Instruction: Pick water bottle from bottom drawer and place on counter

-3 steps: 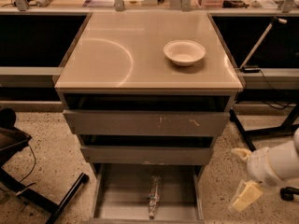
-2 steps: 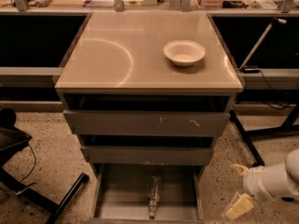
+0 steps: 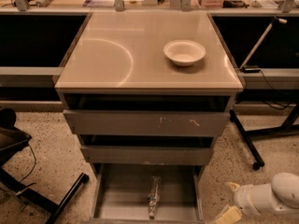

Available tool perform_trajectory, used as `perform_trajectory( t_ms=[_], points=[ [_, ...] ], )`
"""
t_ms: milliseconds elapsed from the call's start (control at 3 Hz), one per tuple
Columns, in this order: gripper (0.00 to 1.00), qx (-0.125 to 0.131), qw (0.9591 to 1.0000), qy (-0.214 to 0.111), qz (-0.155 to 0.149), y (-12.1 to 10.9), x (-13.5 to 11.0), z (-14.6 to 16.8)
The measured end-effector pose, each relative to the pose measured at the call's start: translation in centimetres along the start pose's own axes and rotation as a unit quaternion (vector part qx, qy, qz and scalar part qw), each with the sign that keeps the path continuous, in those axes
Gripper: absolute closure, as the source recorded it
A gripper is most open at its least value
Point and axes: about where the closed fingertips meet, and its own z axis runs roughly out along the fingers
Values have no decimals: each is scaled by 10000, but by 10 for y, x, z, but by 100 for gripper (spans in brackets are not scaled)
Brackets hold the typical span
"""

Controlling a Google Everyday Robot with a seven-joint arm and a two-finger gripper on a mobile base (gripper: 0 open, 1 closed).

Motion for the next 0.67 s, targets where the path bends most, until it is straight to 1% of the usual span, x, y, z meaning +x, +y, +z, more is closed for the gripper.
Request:
perform_trajectory(
  t_ms=[333,667],
  points=[
    [0,-59,10000,-8,34,3,4,6],
    [0,-208,9991,-376,27,10,5,20]
  ],
)
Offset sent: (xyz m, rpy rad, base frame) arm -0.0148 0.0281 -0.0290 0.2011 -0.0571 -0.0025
